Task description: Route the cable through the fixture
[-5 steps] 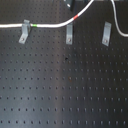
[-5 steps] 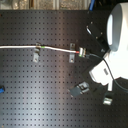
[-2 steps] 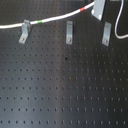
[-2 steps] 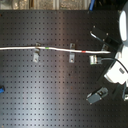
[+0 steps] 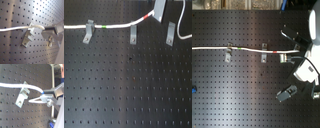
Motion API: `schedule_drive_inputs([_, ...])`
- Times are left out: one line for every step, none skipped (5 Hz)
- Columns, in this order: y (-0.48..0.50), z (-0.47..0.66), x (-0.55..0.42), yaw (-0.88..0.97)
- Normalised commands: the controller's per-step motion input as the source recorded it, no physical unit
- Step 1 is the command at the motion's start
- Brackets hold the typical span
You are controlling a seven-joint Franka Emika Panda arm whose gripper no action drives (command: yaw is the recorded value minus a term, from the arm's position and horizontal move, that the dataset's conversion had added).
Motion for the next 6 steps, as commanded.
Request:
schedule_drive_inputs([-0.052, 0.21, -0.122, 0.05])
schedule_drive_inputs([-0.131, 0.2, -0.204, 0.07])
schedule_drive_inputs([-0.022, 0.0, 0.052, 0.06])
schedule_drive_inputs([-0.028, -0.45, 0.125, 0.08])
schedule_drive_inputs([-0.033, -0.41, 0.161, 0.11])
schedule_drive_inputs([-0.237, -0.01, 0.21, 0.05])
